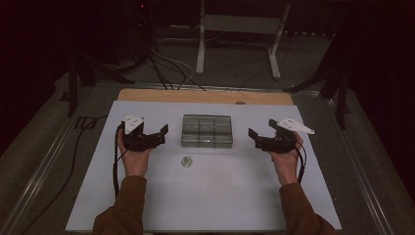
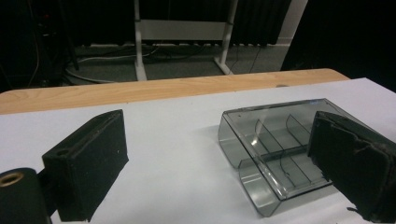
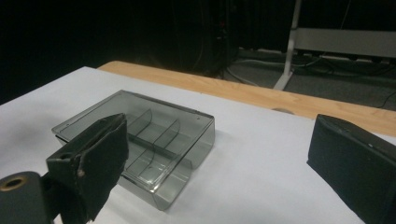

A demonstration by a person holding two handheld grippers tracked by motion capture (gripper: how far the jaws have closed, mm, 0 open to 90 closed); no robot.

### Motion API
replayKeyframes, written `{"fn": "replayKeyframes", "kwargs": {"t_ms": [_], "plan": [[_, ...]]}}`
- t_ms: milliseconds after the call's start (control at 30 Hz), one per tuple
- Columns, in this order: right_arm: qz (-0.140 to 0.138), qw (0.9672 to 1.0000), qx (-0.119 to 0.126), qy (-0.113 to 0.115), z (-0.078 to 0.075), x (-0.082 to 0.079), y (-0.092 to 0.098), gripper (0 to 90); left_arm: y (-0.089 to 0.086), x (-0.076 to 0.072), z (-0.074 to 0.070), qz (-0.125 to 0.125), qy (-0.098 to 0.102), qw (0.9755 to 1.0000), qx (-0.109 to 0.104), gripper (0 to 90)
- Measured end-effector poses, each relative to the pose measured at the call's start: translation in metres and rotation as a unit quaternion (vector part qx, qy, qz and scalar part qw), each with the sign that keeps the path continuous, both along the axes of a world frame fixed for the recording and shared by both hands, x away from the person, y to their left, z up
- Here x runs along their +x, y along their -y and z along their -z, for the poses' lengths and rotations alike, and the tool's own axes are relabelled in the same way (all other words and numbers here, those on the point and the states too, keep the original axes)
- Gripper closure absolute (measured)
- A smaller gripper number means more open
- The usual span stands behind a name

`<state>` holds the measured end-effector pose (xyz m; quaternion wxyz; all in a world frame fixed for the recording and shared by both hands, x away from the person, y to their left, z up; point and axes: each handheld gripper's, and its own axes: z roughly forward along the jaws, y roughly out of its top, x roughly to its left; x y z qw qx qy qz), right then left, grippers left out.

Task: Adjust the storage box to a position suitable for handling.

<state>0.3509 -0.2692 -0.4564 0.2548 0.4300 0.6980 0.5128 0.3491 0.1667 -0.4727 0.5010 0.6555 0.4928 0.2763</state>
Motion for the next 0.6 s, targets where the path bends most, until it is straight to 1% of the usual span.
{"fn": "replayKeyframes", "kwargs": {"t_ms": [100, 300, 400, 433, 500, 567, 600], "plan": [[-0.001, 0.9999, -0.009, -0.004, 0.002, 0.005, -0.005, 5.4, 0.003, 0.003, 0.0, 0.002, 0.0, 1.0, 0.002, 7.4], [0.001, 0.9997, -0.018, -0.016, 0.008, 0.017, -0.013, 5.9, 0.007, 0.01, -0.001, 0.006, 0.006, 1.0, 0.0, 7.4], [0.003, 0.9996, -0.023, -0.019, 0.009, 0.022, -0.016, 6.1, 0.01, 0.014, -0.001, 0.006, 0.003, 1.0, 0.0, 7.3], [0.002, 0.9995, -0.023, -0.021, 0.01, 0.025, -0.017, 6.3, 0.011, 0.016, 0.0, 0.006, 0.0, 1.0, -0.003, 7.3], [0.002, 0.9995, -0.011, -0.031, 0.011, 0.03, -0.02, 6.9, 0.013, 0.019, 0.001, 0.007, -0.005, 0.9999, -0.01, 7.3], [0.003, 0.9993, -0.005, -0.036, 0.013, 0.034, -0.021, 7.8, 0.016, 0.021, 0.002, 0.009, -0.007, 0.9999, -0.009, 7.3], [0.004, 0.9993, -0.006, -0.038, 0.014, 0.036, -0.022, 7.9, 0.019, 0.022, 0.003, 0.01, -0.01, 0.9999, -0.005, 7.3]]}}
